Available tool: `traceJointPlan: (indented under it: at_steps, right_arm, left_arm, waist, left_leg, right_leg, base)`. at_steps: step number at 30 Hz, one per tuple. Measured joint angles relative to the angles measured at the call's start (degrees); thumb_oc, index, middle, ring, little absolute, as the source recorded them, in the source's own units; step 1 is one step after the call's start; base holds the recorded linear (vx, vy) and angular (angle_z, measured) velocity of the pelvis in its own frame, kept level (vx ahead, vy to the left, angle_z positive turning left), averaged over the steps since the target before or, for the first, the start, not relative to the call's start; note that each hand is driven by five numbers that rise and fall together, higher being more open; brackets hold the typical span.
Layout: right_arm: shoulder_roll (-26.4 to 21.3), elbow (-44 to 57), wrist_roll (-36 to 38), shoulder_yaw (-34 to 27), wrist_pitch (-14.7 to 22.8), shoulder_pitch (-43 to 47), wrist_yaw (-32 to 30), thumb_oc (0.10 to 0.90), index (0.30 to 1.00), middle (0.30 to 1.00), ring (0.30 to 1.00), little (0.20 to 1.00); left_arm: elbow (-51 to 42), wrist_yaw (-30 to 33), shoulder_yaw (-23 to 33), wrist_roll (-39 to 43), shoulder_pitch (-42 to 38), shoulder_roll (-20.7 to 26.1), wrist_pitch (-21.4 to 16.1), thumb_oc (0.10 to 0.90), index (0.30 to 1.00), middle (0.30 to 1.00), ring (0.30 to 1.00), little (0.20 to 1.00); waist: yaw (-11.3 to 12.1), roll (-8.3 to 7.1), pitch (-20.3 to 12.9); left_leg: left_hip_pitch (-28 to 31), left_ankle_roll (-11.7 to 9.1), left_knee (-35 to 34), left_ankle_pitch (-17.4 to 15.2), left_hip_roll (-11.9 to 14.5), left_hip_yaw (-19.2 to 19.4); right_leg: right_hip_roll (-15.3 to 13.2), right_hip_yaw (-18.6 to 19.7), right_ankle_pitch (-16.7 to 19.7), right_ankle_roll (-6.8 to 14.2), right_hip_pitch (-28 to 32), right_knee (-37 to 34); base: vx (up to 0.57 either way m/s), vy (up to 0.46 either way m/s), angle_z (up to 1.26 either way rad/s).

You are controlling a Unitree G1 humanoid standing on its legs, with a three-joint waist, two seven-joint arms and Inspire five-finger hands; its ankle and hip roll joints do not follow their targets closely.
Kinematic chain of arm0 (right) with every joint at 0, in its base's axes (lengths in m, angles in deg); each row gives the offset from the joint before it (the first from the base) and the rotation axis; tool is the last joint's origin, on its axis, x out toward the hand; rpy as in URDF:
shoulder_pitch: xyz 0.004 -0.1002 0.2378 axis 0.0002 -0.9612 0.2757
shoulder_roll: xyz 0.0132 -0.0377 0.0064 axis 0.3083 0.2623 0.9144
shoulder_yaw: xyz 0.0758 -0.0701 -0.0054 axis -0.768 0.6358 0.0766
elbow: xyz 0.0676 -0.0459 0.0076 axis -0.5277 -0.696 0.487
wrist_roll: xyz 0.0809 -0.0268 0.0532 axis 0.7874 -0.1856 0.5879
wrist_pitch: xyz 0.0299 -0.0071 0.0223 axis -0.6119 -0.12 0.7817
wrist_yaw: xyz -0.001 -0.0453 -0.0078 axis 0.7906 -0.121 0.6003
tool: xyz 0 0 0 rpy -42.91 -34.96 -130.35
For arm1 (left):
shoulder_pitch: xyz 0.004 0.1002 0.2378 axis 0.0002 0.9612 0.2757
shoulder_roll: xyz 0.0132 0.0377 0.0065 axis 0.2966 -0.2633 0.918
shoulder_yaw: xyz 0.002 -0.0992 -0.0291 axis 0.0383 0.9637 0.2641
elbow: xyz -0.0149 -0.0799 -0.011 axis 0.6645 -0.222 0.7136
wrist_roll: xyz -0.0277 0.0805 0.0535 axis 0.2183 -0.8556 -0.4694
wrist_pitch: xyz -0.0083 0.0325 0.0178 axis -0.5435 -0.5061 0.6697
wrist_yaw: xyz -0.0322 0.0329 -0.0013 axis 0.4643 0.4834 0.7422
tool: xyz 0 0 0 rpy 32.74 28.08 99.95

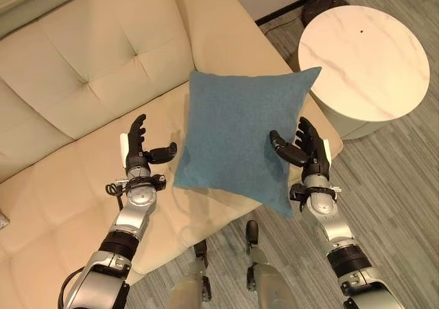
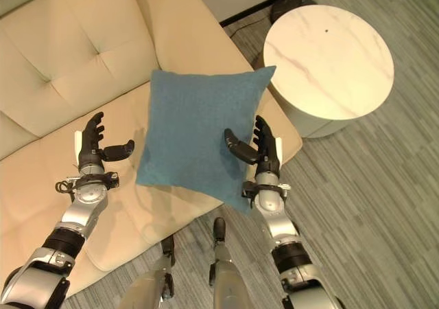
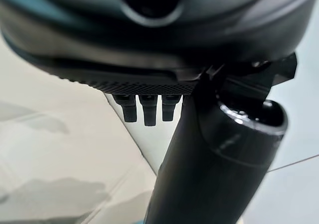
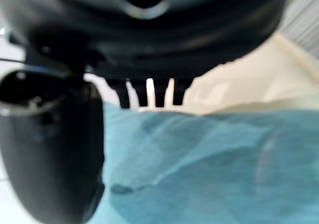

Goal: Pick up all the scattered cushions and arrange them neatly on the sofa.

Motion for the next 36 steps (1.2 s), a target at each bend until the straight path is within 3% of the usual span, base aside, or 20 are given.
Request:
traceJointPlan:
  at_steps: [4, 8, 13, 16, 25, 26, 27, 28, 36]
  right_arm:
    - [0.43, 1.49, -0.57, 0.28, -0.03, -1.81, 0.88, 0.8, 0.9, 0.9, 0.9, 0.9]
    - [0.62, 4.96, -1.32, 0.79, 0.0, -2.26, 2.26, 0.8, 0.9, 0.9, 0.9, 0.9]
    - [0.77, 5.0, -2.45, 2.55, 1.08, 0.14, 2.06, 0.8, 0.9, 0.9, 0.9, 0.9]
    - [0.05, 7.24, -4.23, 2.55, 2.23, 1.04, 2.05, 0.8, 0.9, 0.9, 0.9, 0.9]
    - [-0.11, 6.34, -6.24, 2.67, 1.77, 2.34, 0.28, 0.8, 0.9, 0.9, 0.9, 0.9]
    - [-0.08, 6.19, -6.23, 2.69, 1.71, 2.41, -0.01, 0.584, 0.575, 0.575, 0.575, 0.575]
    - [-0.04, 5.96, -6.23, 2.72, 1.71, 2.49, -0.17, 0.428, 0.342, 0.342, 0.342, 0.342]
    - [-0.07, 5.76, -6.23, 2.7, 1.7, 2.5, -0.26, 0.4, 0.3, 0.3, 0.3, 0.3]
    - [-0.27, 4.63, -6.21, 2.34, 0.98, 2.41, 0.96, 0.4, 0.3, 0.3, 0.3, 0.3]
  left_arm:
    - [0.3, -0.05, 0.3, 0.65, -0.01, 0.07, 0.0, 0.8, 0.9, 0.9, 0.9, 0.9]
    - [0.36, -0.54, 0.56, 4.83, -0.33, 0.03, -0.86, 0.8, 0.9, 0.9, 0.9, 0.9]
    - [2.67, -1.59, 3.0, 12.89, -3.5, -0.25, -3.27, 0.8, 0.9, 0.9, 0.9, 0.9]
    - [3.82, -1.93, 4.18, 17.27, -5.62, -0.55, -4.65, 0.8, 0.9, 0.9, 0.9, 0.9]
    - [3.79, -5.22, 3.27, 26.18, -6.15, -7.29, -7.45, 0.8, 0.9, 0.9, 0.9, 0.9]
    - [3.55, -5.27, 2.93, 27.11, -6.15, -8.11, -7.77, 0.485, 0.427, 0.427, 0.427, 0.427]
    - [3.54, -5.47, 2.86, 27.34, -6.16, -7.72, -7.78, 0.4, 0.3, 0.3, 0.3, 0.3]
    - [3.53, -5.74, 2.58, 27.83, -6.16, -7.77, -7.81, 0.4, 0.3, 0.3, 0.3, 0.3]
    - [-0.85, -7.28, 2.15, 30.38, -0.87, -9.47, -7.65, 0.4, 0.3, 0.3, 0.3, 0.3]
  waist:
    - [-1.01, 0.48, 1.05]
    - [-2.68, 2.24, 2.66]
    - [-3.46, 2.35, 3.12]
    - [-4.25, 2.36, 4.99]
    - [-4.07, 2.35, 4.99]
    - [-4.05, 2.35, 4.99]
    - [-4.06, 2.35, 4.99]
    - [-4.06, 2.35, 4.99]
    - [-3.47, 2.33, 4.99]
  left_leg:
    - [-1.37, 0.01, 0.0, 0.01, -0.02, 1.39]
    - [-3.44, 0.07, 0.01, -0.03, -0.09, 2.52]
    - [-7.0, -0.04, 0.02, 0.09, 0.05, 3.31]
    - [-8.3, -0.02, 0.02, 0.36, -0.08, 3.84]
    - [-8.88, -0.28, 0.01, 0.67, 0.03, 3.43]
    - [-8.92, -0.34, 0.01, 0.79, 0.01, 3.19]
    - [-8.93, -0.35, 0.01, 0.88, 0.01, 3.04]
    - [-8.92, -0.39, 0.01, 1.0, 0.01, 2.82]
    - [-6.23, -0.36, 0.03, 1.17, 0.09, 1.52]
  right_leg:
    - [0.06, 1.02, 0.53, 0.11, -2.02, 0.01]
    - [0.22, 2.23, 1.57, -0.78, -4.64, 0.03]
    - [0.46, 2.87, 2.27, -0.96, -8.66, 0.03]
    - [0.36, 3.39, 2.79, -0.83, -10.2, 0.04]
    - [0.29, 3.06, 2.79, -0.83, -10.62, 0.04]
    - [0.28, 2.85, 2.79, -0.84, -10.57, 0.04]
    - [0.28, 2.7, 2.82, -0.88, -10.5, 0.05]
    - [0.31, 2.53, 2.91, -0.99, -10.39, 0.05]
    - [0.33, 1.65, 2.87, -1.09, -6.98, 0.06]
  base:
    - [0.0, 0.014, -0.15]
    - [-0.02, 0.027, -0.15]
    - [-0.02, 0.006, -0.09]
    - [-0.01, -0.011, -0.06]
    - [0.01, -0.005, 0.01]
    - [0.01, -0.01, 0.08]
    - [0.0, -0.018, 0.09]
    - [0.0, -0.023, 0.08]
    - [0.02, -0.042, 0.08]
